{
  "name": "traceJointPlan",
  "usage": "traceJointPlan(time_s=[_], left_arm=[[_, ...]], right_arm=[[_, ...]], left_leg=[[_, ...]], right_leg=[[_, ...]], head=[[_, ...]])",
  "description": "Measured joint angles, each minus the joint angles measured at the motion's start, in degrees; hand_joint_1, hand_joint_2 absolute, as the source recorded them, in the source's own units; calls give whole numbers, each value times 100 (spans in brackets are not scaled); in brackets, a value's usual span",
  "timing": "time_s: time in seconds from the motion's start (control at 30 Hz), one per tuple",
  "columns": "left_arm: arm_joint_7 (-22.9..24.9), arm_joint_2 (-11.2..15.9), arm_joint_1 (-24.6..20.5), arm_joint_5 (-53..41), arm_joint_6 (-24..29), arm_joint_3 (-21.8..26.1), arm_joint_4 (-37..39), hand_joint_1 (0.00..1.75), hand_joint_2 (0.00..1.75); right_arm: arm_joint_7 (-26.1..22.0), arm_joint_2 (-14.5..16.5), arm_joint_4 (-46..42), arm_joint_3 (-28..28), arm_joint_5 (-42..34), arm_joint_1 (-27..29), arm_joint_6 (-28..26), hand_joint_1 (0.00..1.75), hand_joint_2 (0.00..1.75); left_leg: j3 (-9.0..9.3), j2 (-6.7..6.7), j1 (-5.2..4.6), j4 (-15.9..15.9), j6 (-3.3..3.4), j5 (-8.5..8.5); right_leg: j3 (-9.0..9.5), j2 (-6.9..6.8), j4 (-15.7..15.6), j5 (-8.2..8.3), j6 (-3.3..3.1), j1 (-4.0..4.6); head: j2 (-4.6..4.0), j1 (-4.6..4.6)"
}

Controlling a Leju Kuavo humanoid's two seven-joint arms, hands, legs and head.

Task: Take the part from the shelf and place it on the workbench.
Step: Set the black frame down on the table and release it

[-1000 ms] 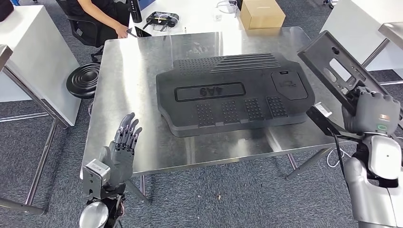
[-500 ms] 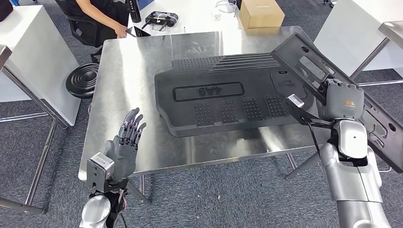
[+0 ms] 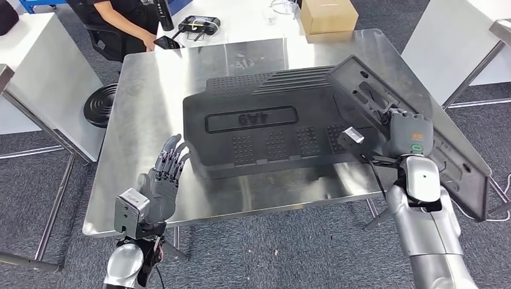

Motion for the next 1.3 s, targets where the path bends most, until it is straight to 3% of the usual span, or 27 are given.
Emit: traceJointPlan(time_s=[0.07,0.17,0.2,0.23,0.27,0.33,0.37,0.4,0.5,0.57,0.67,0.7,0.73,0.77,0.83,0.87,0.9,0.97,1.07,1.1,1.2,1.23,1.27,1.3], left_arm=[[1,2,-4,0,0,2,-2,0,0],[2,9,9,0,0,9,-3,0,0],[3,14,18,0,0,12,-3,0,0],[4,18,25,0,0,14,-3,0,0],[5,21,29,0,0,15,-3,0,0],[5,26,32,0,0,15,-5,0,0],[7,28,32,0,0,16,-6,0,0],[9,30,33,0,0,16,-8,0,0],[15,28,38,0,0,15,-15,0,0],[16,20,32,0,0,13,-24,0,0],[39,10,36,-2,0,12,-27,0,0],[50,10,43,-4,0,13,-27,0,0],[59,10,49,-7,0,13,-26,0,0],[64,10,52,-8,0,13,-26,0,0],[71,9,51,-9,0,12,-26,0,0],[74,8,49,-9,0,11,-26,0,0],[77,7,48,-10,0,11,-27,0,0],[80,5,46,-13,0,12,-28,0,0],[81,4,42,-17,0,13,-33,0,0],[83,4,42,-17,1,14,-34,0,0],[92,11,45,-19,2,17,-32,0,0],[97,15,45,-20,2,18,-32,0,0],[101,17,45,-20,2,18,-32,0,0],[103,20,44,-20,2,18,-32,0,0]], right_arm=[[-2,32,5,22,4,-2,-1,175,175],[-5,68,14,58,7,-7,-1,175,175],[-11,85,21,77,8,-2,-1,175,175],[-25,104,28,98,14,0,-1,175,175],[-47,123,34,121,27,1,-1,175,175],[-105,164,40,182,75,-4,-7,175,175],[-130,182,42,218,98,-11,-10,175,175],[-145,197,43,251,115,-16,-13,175,175],[-168,230,38,316,162,-6,-21,175,175],[-200,242,27,369,259,-11,-28,175,175],[-248,267,21,522,466,-7,-29,175,175],[-255,284,21,598,554,14,-26,175,175],[-253,304,17,687,664,36,-23,175,175],[-233,322,7,791,786,50,-21,175,175],[-163,343,-33,1036,968,41,-17,175,175],[-126,344,-54,1161,1006,24,-14,175,175],[-102,344,-71,1275,1012,11,-10,175,175],[-72,345,-86,1453,1015,0,-3,175,175],[16,337,-103,1696,1016,-12,-10,175,175],[77,321,-108,1807,1016,-21,-17,175,175],[257,250,-98,2195,1017,-37,-62,175,175],[285,226,-89,2326,1017,-36,-84,175,175],[300,202,-77,2451,1017,-35,-107,175,175],[304,179,-66,2562,1017,-36,-127,175,175]], left_leg=[[-150,22,16,340,-22,-173],[-794,30,-2,1470,4,-574],[-967,30,-6,1694,24,-578],[-1044,30,-12,1706,56,-454],[-1005,29,-19,1489,96,-224],[-728,22,-53,731,192,289],[-598,21,-73,417,217,409],[-521,21,-95,233,225,445],[-469,11,-118,107,223,381],[-407,-3,-92,45,264,372],[-349,-7,-76,23,317,325],[-334,-9,-75,24,320,304],[-312,-14,-74,25,316,279],[-281,-21,-72,27,303,252],[-209,-33,-74,32,257,190],[-184,-39,-88,37,223,159],[-169,-42,-104,39,192,133],[-155,-44,-124,37,142,99],[-215,-15,-99,213,64,-29],[-328,-3,-91,464,38,-153],[-924,15,-78,1568,-1,-544],[-1051,17,-73,1722,-3,-518],[-1066,20,-67,1647,1,-374],[-961,22,-62,1339,12,-133]], right_leg=[[41,6,13,-46,-104,5],[124,8,14,-120,-218,68],[162,10,14,-147,-254,97],[210,16,15,-180,-283,125],[269,25,14,-217,-301,147],[381,43,12,-302,-299,185],[410,54,13,-336,-282,202],[417,61,10,-359,-260,213],[401,58,-10,-407,-179,196],[280,36,218,-518,-159,192],[-360,25,1279,-840,-187,191],[-573,24,1563,-882,-168,185],[-692,22,1641,-823,-123,176],[-691,17,1481,-664,-57,164],[-413,-21,665,-206,69,139],[-254,-36,301,-46,76,143],[-146,-44,71,39,43,154],[-79,-34,-16,42,-79,189],[-11,-28,-25,1,-226,143],[30,-27,-31,-19,-270,126],[128,-20,-30,-90,-356,144],[163,-12,-30,-114,-366,148],[206,-2,-29,-142,-365,149],[259,8,-28,-177,-352,146]], head=[[0,-15],[0,-26],[0,-26],[0,-27],[0,-26],[0,-21],[0,-18],[0,-15],[0,-17],[0,-11],[0,3],[0,4],[0,4],[0,4],[0,7],[0,7],[0,5],[0,-2],[0,-11],[0,-15],[0,-20],[0,-21],[0,-21],[0,-22]])
